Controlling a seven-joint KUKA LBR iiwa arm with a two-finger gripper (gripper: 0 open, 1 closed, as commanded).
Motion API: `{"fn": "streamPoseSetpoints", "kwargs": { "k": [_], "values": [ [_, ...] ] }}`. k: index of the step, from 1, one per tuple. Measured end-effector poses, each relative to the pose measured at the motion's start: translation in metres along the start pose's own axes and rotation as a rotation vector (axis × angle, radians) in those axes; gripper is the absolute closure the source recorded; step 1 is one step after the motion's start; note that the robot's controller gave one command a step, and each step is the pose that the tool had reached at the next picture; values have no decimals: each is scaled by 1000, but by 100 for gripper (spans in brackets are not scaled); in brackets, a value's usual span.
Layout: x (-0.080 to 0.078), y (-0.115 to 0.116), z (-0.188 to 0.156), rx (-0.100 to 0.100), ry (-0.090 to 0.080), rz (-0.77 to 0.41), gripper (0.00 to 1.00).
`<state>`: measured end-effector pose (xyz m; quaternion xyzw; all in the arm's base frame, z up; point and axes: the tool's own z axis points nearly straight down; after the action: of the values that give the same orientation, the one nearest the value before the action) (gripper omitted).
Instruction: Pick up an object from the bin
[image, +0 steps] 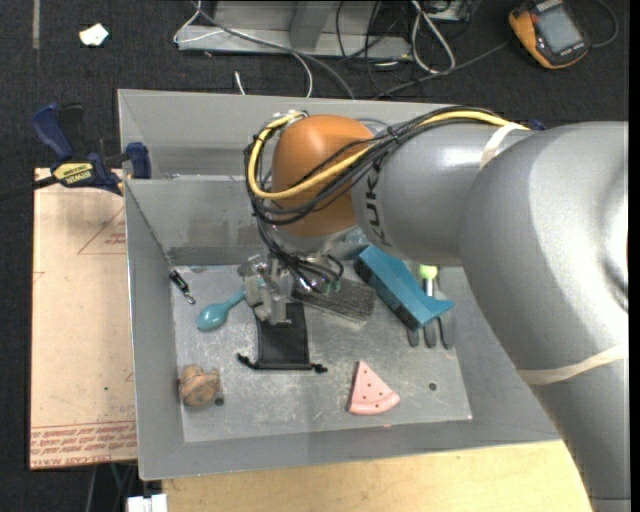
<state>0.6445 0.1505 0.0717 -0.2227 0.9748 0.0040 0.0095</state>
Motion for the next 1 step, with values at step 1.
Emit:
{"fn": "streamPoseSetpoints", "kwargs": {
  "k": [1],
  "values": [
    [-6,19,-37,0,0,-139,100]
  ]
}}
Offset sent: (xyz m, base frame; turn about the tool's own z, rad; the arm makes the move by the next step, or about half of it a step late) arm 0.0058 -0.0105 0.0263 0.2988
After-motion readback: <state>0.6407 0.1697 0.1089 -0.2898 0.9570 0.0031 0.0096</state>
